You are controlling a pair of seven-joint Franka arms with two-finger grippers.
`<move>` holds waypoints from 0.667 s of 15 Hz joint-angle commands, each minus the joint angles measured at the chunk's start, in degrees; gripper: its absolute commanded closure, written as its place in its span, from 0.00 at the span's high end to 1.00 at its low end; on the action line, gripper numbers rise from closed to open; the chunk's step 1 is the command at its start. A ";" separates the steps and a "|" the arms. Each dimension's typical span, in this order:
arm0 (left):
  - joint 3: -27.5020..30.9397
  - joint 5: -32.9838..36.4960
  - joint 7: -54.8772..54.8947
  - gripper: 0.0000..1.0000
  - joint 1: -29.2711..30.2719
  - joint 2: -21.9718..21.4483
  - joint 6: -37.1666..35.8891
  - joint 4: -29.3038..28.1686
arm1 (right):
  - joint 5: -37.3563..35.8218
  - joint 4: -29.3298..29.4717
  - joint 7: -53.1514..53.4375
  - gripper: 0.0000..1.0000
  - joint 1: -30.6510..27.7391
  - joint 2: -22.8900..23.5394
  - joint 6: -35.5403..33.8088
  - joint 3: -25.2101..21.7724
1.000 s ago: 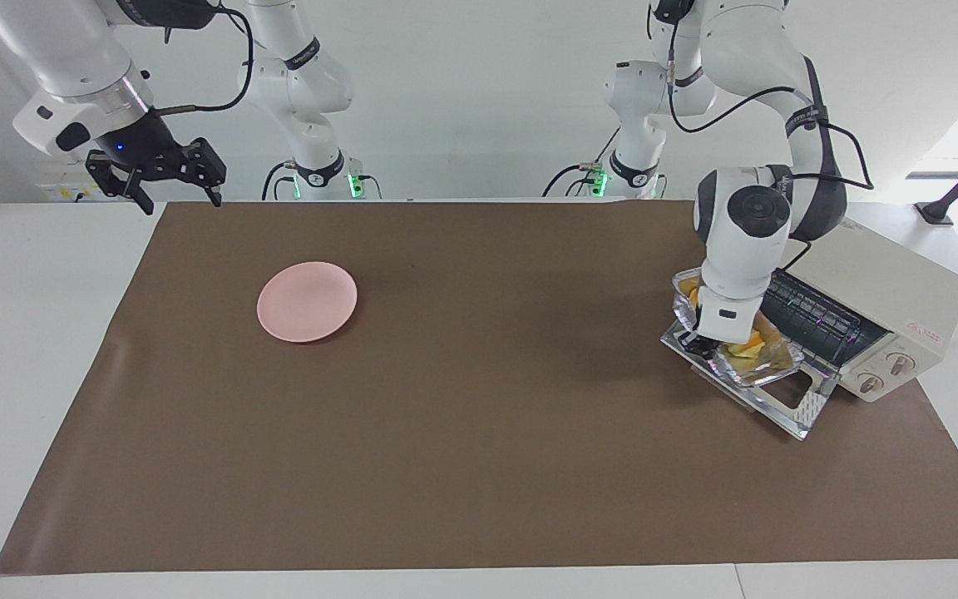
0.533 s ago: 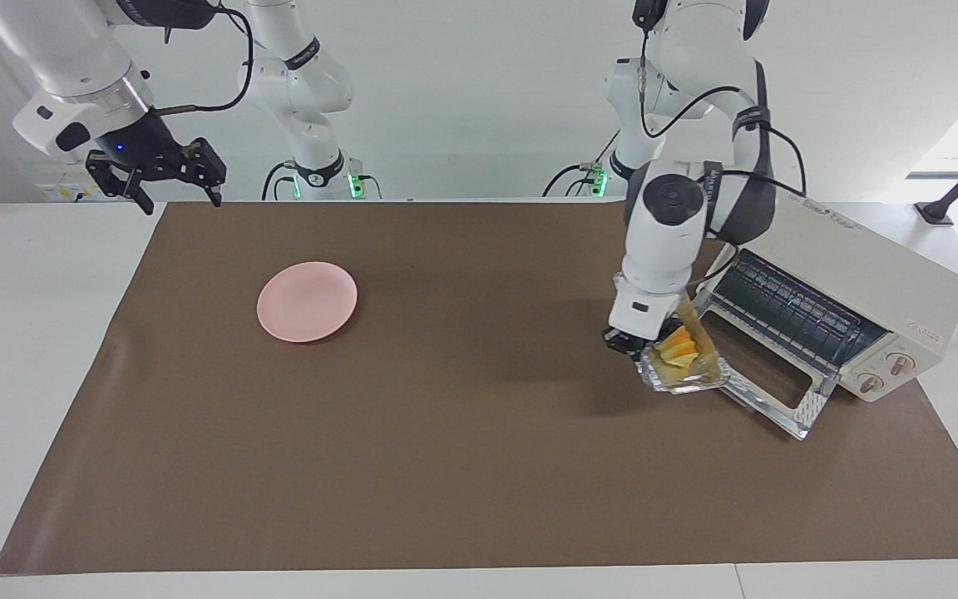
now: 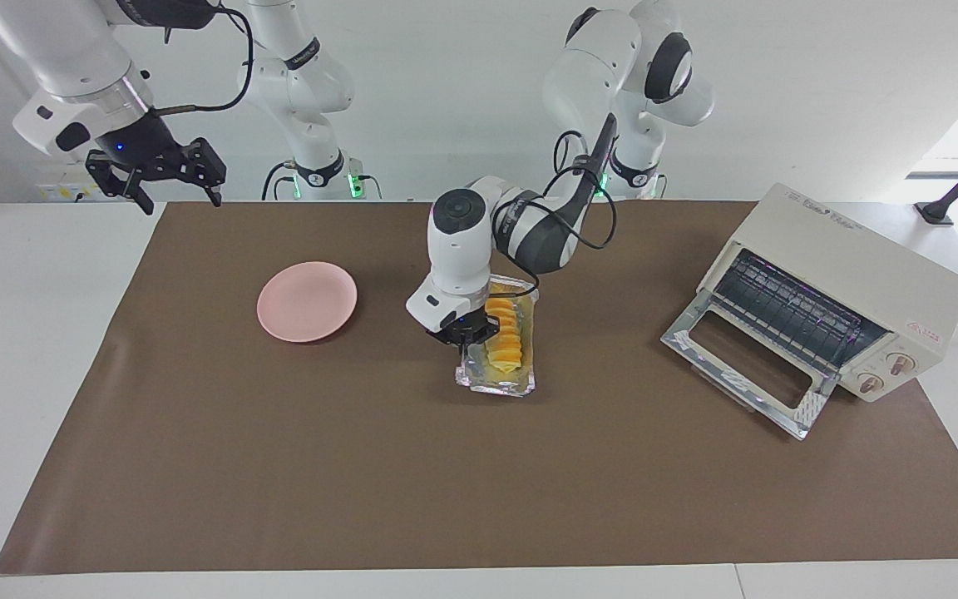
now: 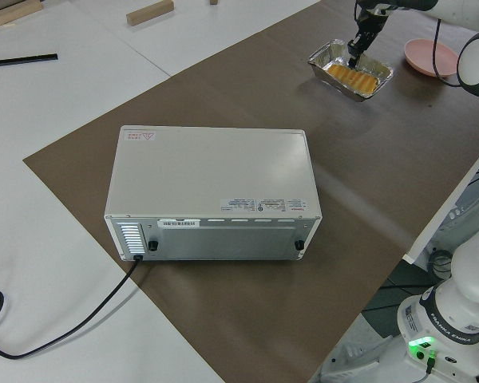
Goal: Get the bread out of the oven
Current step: 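Pull the foil tray out of the oven with the left gripper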
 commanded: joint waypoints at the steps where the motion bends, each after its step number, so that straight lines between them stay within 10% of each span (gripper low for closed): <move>1: 1.24 -1.42 -2.08 0.48 -1.08 1.97 1.49 1.75 | -0.79 -0.43 -0.55 1.00 -0.09 -0.35 -0.52 0.11; 3: 2.46 -1.25 -3.75 1.00 -1.08 1.62 0.17 1.83 | -0.79 -0.43 -0.55 1.00 -0.09 -0.35 -0.52 0.11; 10: 4.85 -2.83 -3.23 1.00 12.68 -13.48 -11.25 -1.32 | -0.79 -0.43 -0.55 1.00 0.00 -0.35 -0.52 0.11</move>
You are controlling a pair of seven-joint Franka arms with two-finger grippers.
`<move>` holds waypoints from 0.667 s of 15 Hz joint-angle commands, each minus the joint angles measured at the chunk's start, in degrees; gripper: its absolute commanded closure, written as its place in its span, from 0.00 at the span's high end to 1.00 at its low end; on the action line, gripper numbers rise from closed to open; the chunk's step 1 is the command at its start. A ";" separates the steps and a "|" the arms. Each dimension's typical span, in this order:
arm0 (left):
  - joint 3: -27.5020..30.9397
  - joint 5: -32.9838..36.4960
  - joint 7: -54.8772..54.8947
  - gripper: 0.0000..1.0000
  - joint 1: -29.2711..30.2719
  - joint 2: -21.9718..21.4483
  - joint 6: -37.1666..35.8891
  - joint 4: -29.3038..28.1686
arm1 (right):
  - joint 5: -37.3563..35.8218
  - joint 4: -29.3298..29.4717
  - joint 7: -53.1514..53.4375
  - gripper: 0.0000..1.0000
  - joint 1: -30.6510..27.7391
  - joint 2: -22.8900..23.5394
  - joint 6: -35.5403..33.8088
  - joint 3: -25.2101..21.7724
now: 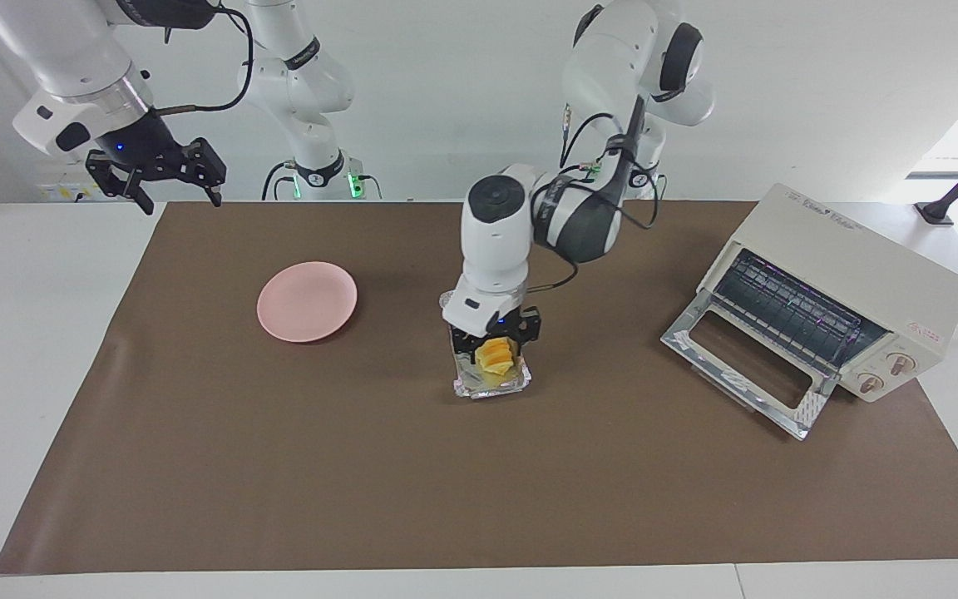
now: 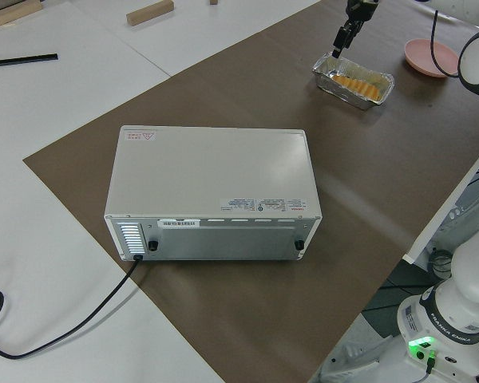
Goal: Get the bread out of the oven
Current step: 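Release the foil tray on the table and withdraw the left gripper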
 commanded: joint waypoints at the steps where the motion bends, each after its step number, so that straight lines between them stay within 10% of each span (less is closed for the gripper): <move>1: -0.56 -2.22 1.08 1.00 9.86 -8.62 -5.59 -4.48 | -0.79 -0.43 -0.55 1.00 -0.09 -0.35 -0.52 0.11; 10: -0.47 -1.43 29.18 1.00 30.26 -20.83 -28.97 -6.41 | -0.79 -0.43 -1.08 1.00 0.00 -0.70 -4.38 0.37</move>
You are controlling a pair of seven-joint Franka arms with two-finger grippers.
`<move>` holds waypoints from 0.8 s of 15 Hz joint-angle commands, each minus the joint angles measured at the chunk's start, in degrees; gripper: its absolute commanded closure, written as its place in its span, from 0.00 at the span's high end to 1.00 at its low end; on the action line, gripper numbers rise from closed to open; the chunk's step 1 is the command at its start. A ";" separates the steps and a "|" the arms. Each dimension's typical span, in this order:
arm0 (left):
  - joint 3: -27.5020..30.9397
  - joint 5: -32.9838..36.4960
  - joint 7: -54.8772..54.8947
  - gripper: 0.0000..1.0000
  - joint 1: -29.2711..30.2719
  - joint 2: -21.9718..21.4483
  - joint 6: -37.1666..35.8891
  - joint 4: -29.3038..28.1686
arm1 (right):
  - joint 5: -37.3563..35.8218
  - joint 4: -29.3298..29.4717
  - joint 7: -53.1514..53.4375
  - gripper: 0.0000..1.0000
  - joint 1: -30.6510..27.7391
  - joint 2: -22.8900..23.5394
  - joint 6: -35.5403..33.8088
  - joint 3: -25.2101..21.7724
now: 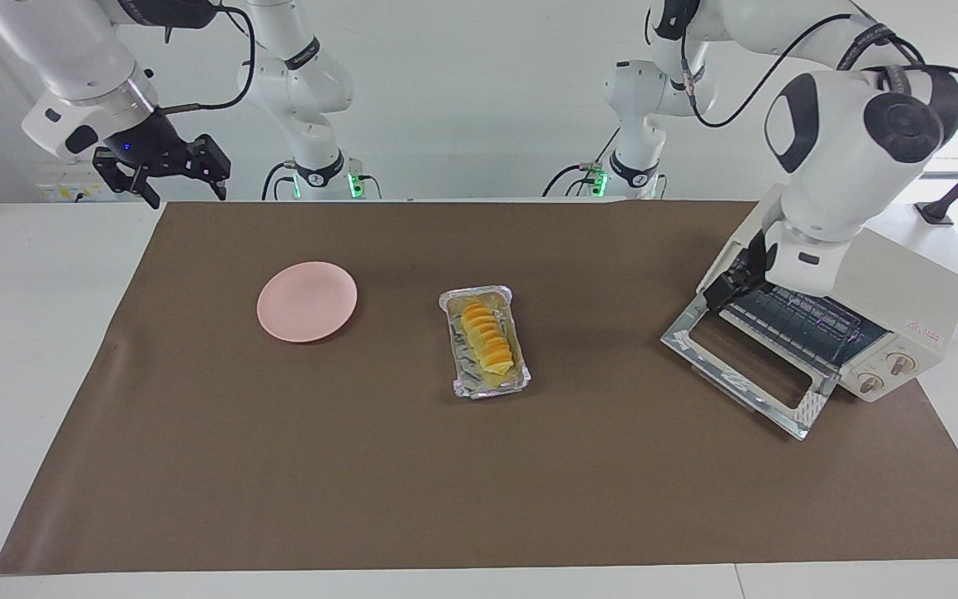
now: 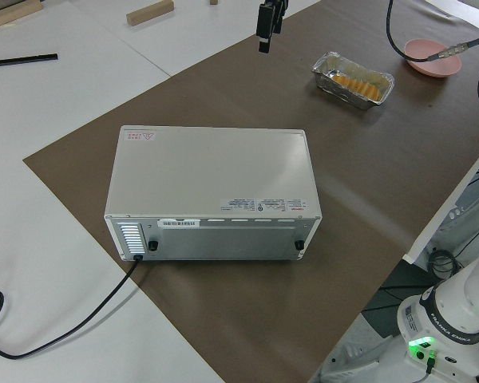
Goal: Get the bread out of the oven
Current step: 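Reach the right gripper toward the foil tray of bread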
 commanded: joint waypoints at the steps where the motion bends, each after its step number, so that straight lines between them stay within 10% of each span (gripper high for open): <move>1: -0.47 -0.57 7.20 1.00 3.73 -7.72 -4.76 -6.35 | -0.79 -0.44 -1.08 1.00 -0.11 -0.64 -1.51 0.10; 6: -1.16 0.57 13.20 1.00 5.83 -17.85 -6.96 -14.45 | 0.00 -1.66 -0.56 1.00 1.03 -1.52 -1.16 0.45; 12: -8.90 0.58 13.55 1.00 10.59 -18.91 -6.99 -14.98 | 0.09 -13.34 10.58 1.00 13.93 -3.81 13.31 0.54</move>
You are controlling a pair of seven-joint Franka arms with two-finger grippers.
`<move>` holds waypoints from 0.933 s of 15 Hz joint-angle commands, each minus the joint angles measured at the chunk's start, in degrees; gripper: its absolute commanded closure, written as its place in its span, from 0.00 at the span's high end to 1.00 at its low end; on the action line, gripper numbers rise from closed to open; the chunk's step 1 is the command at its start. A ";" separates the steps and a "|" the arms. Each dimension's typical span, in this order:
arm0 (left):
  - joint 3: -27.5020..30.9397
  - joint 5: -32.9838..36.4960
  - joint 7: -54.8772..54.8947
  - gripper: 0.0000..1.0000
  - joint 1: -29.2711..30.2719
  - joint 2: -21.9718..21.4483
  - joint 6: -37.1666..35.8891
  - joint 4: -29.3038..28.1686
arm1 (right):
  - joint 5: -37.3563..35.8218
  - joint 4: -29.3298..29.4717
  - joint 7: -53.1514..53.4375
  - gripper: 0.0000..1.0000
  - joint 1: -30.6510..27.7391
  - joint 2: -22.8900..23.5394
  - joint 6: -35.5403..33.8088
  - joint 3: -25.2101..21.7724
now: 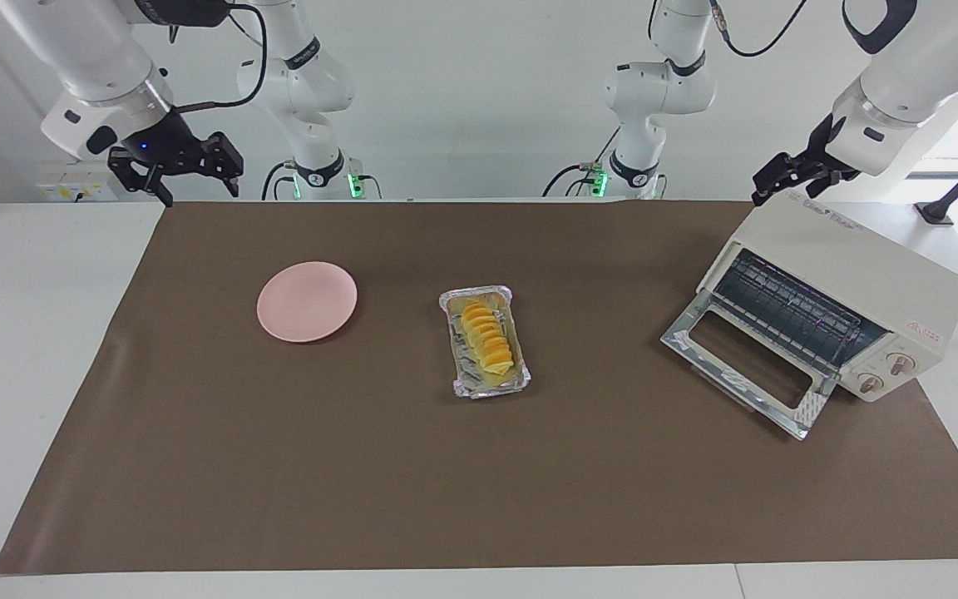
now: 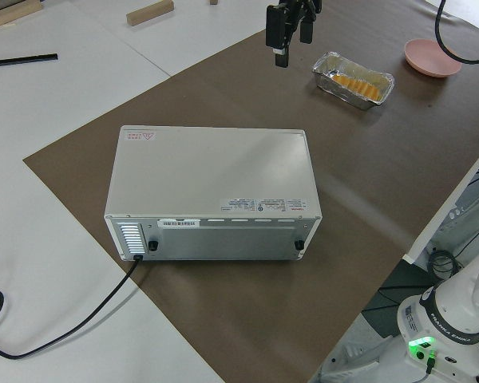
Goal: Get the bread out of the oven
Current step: 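Reach the right gripper toward the foil tray of bread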
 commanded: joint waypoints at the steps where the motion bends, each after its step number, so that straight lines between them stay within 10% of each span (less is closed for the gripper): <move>1: -2.05 0.58 0.76 1.00 2.28 -1.10 4.86 -1.97 | -0.11 -7.79 7.42 1.00 6.81 -1.04 9.20 0.03; 14: -2.66 0.93 1.19 1.00 0.61 -3.91 10.25 -10.32 | -0.55 -7.02 25.81 1.00 22.84 26.91 42.18 -0.06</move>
